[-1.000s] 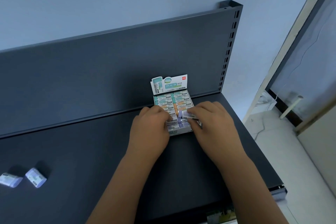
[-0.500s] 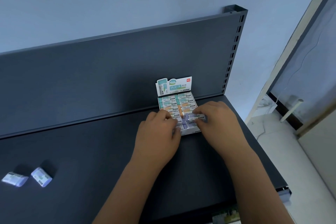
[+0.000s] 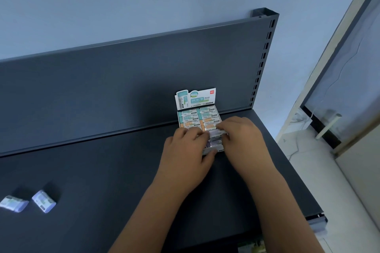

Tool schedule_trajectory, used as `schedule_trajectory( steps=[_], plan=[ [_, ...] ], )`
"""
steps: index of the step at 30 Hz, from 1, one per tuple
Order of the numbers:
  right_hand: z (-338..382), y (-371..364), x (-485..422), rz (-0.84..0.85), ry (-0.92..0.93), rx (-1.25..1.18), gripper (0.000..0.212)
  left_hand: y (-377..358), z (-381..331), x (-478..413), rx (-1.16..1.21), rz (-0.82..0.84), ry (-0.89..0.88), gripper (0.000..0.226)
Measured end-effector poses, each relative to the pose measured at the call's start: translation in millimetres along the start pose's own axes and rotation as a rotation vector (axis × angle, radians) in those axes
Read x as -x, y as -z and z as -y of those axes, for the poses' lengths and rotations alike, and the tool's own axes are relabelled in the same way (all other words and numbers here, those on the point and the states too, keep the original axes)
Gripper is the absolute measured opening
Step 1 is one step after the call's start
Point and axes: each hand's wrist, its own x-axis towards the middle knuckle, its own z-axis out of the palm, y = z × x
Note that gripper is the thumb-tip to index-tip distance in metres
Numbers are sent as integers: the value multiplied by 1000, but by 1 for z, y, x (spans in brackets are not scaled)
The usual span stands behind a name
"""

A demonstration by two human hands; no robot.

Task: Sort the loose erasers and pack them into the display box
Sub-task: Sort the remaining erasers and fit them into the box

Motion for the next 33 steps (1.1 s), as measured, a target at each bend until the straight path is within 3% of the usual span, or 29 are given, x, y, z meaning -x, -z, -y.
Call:
schedule_trajectory(
  steps=[11,22,33],
  plan=[
    [-3,-3,3,19,-112,35,10,-7,-1,4,-24,21,48,59],
    [-2,-3,-1,39,-258,2,13,-4,9,9,31,-17,15,43],
    [1,-3,2,43,-321,-17,14,0,6,15,26,-9,13,45]
  ],
)
